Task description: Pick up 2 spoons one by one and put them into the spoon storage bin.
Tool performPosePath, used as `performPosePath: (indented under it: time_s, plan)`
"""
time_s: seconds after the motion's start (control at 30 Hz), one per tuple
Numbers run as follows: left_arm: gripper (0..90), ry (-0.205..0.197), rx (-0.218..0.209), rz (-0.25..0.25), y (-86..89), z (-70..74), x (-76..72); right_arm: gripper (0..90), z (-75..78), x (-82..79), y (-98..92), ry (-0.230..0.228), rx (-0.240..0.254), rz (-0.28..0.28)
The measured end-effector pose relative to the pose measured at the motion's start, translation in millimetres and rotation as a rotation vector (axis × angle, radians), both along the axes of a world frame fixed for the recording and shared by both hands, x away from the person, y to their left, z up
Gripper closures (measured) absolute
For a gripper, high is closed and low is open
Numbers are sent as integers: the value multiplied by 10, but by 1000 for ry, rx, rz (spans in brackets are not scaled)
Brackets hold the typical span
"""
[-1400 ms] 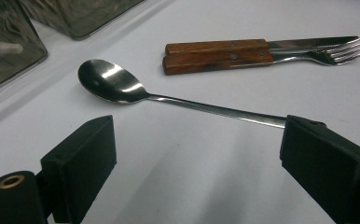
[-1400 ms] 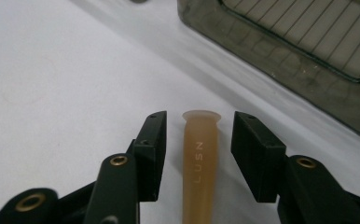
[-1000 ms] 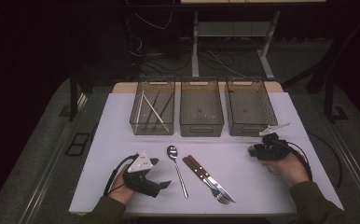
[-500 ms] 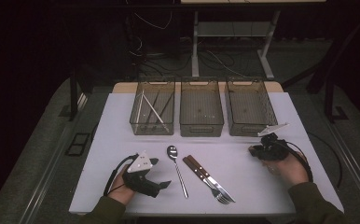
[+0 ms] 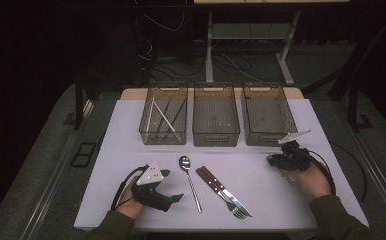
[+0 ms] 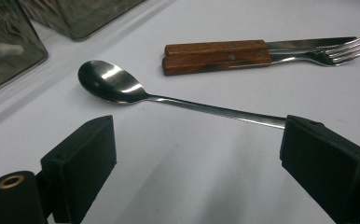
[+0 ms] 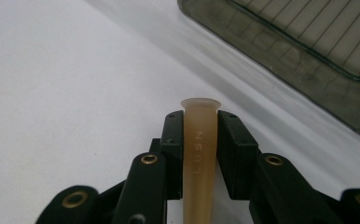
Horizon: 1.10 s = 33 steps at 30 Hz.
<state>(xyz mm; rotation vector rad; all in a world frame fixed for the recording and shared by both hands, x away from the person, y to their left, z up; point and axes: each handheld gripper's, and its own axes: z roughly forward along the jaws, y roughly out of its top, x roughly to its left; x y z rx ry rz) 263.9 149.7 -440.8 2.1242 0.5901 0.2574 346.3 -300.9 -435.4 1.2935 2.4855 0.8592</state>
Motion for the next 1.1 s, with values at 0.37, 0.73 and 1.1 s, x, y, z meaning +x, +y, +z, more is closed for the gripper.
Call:
performPosePath:
  time_s: [0.37,0.73,1.1]
  plan:
    - [91,1,2,0,-3,-1,0,736,104,-8,-5,-5,80,4]
    - [91,2,1,2,-6,-5,1,735,228,-21,79,-15,115,34]
    - [91,6,-18,13,-16,-10,-5,735,357,32,230,-18,144,64]
